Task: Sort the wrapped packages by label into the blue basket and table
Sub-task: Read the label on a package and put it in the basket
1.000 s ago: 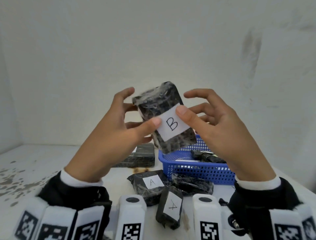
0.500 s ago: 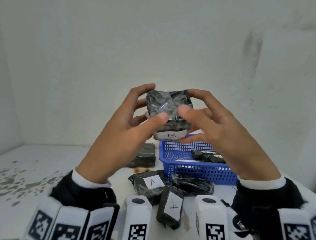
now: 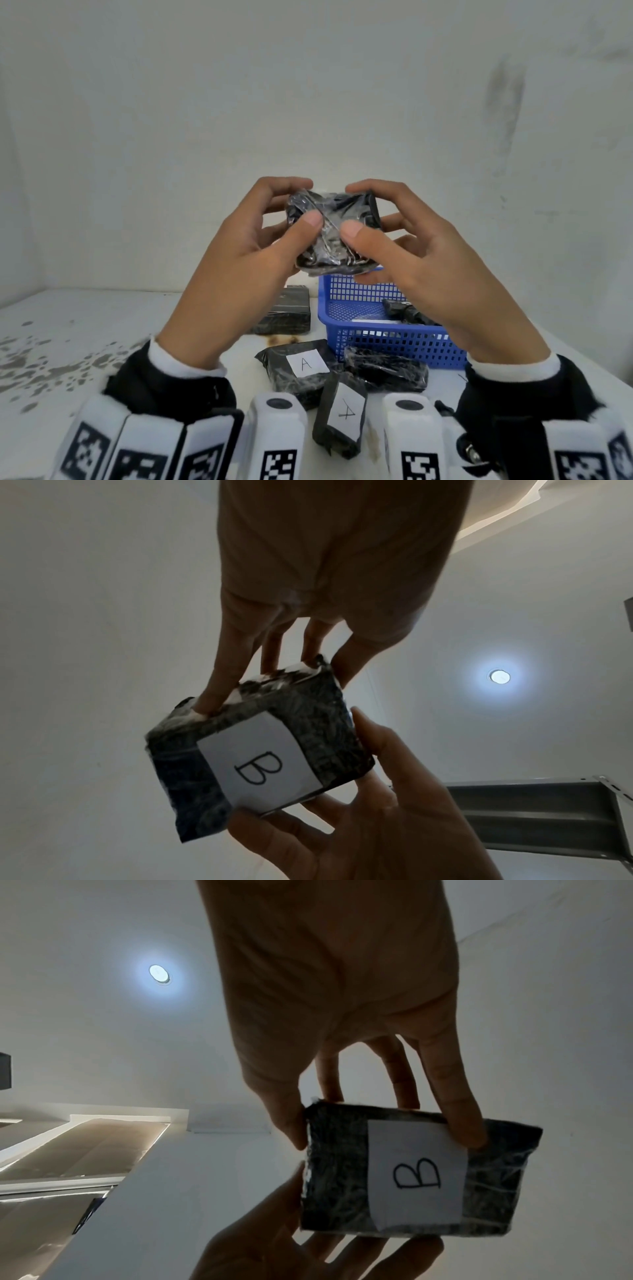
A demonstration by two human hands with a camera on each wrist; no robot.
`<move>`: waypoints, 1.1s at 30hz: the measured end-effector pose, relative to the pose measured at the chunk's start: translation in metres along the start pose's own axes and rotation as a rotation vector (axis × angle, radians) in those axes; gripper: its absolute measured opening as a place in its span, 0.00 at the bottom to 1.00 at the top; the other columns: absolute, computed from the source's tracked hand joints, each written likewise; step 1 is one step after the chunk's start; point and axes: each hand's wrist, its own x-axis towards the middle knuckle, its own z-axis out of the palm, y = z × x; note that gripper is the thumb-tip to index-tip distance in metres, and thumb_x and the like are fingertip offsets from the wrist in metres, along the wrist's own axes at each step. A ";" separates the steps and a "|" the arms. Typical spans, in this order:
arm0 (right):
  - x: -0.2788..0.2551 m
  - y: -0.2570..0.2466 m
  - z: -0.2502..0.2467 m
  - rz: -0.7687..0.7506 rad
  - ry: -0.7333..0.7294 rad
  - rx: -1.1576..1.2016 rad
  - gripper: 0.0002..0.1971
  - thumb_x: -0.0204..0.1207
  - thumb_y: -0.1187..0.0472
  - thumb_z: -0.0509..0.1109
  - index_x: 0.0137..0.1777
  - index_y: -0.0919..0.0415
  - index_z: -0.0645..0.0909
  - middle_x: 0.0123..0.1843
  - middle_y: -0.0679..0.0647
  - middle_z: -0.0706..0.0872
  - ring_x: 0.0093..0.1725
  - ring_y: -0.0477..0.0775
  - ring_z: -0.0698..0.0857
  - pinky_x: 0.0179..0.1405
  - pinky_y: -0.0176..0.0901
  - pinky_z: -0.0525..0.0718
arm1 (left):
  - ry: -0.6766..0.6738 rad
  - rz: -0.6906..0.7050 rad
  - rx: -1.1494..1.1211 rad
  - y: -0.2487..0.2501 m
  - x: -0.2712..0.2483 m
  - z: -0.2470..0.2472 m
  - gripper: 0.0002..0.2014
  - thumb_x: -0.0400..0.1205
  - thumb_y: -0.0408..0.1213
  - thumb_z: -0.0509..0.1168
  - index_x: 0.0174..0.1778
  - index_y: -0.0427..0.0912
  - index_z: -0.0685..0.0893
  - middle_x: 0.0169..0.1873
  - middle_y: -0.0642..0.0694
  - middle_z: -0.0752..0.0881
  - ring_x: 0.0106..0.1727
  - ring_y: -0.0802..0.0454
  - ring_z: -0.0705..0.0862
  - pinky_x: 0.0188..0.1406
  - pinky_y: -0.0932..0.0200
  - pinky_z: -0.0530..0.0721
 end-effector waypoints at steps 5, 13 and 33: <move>0.000 0.000 -0.001 0.006 0.015 -0.019 0.12 0.69 0.39 0.72 0.53 0.28 0.80 0.49 0.47 0.87 0.43 0.48 0.91 0.50 0.52 0.91 | -0.003 -0.006 0.018 0.003 -0.001 0.002 0.16 0.76 0.56 0.70 0.56 0.55 0.83 0.53 0.56 0.86 0.49 0.61 0.89 0.43 0.61 0.86; -0.003 -0.003 0.000 -0.035 0.011 -0.023 0.13 0.71 0.41 0.75 0.55 0.32 0.82 0.58 0.40 0.84 0.57 0.43 0.89 0.55 0.42 0.87 | -0.075 -0.310 -0.212 0.002 0.004 -0.010 0.32 0.68 0.51 0.73 0.70 0.52 0.76 0.55 0.38 0.89 0.47 0.39 0.92 0.37 0.45 0.90; 0.001 -0.002 -0.002 0.101 0.022 -0.046 0.45 0.60 0.30 0.69 0.81 0.29 0.63 0.60 0.40 0.89 0.51 0.37 0.90 0.42 0.29 0.82 | -0.030 -0.118 -0.058 -0.002 0.004 -0.012 0.31 0.66 0.47 0.73 0.68 0.58 0.80 0.57 0.48 0.89 0.54 0.50 0.91 0.56 0.45 0.88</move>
